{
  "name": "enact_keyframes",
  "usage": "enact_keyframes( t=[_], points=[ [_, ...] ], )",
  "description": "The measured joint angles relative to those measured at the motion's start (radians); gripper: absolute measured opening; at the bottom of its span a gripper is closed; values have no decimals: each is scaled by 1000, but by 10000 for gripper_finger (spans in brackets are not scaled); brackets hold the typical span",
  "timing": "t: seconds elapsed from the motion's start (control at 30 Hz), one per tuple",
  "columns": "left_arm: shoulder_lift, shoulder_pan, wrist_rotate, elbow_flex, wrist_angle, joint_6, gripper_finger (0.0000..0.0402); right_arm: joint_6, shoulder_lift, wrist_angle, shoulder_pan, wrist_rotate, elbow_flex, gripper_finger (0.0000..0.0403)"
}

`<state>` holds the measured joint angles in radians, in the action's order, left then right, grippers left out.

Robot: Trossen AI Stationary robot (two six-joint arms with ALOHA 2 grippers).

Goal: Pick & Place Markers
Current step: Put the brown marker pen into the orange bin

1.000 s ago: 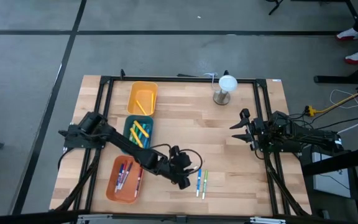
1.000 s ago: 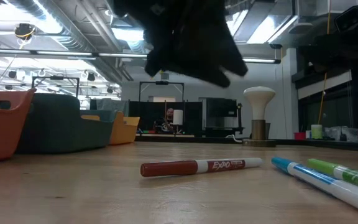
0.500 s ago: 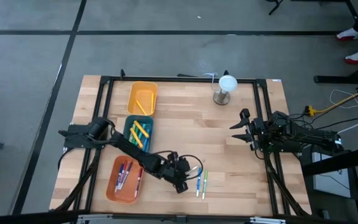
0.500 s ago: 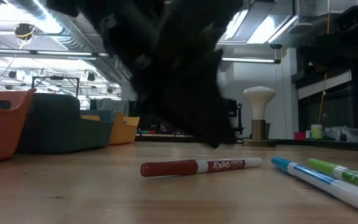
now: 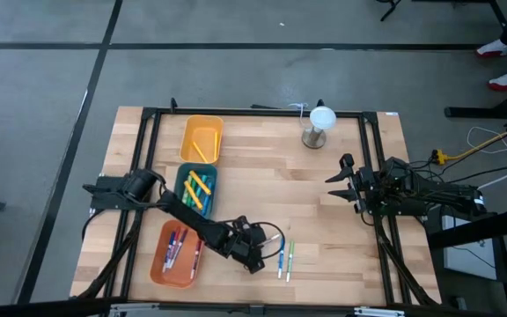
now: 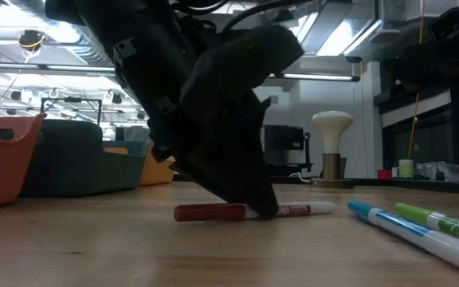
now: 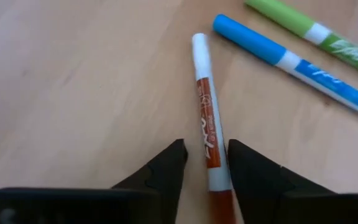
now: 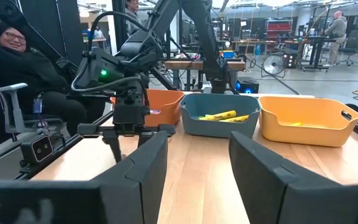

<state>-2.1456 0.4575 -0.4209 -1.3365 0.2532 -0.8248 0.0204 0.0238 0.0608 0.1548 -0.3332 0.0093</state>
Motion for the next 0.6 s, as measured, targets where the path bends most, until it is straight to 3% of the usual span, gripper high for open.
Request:
enact_keyframes(
  t=[0.27, 0.5, 0.6],
  points=[
    [-1, -8, -28, 1, 40, -52, 26, 0, 0, 0, 0, 0, 0, 170],
    [-1, -12, -53, -1, 62, -99, 26, 0, 0, 0, 0, 0, 0, 170],
    [-4, -13, -80, -31, 94, -48, 26, 0, 0, 0, 0, 0, 0, 170]
  ],
)
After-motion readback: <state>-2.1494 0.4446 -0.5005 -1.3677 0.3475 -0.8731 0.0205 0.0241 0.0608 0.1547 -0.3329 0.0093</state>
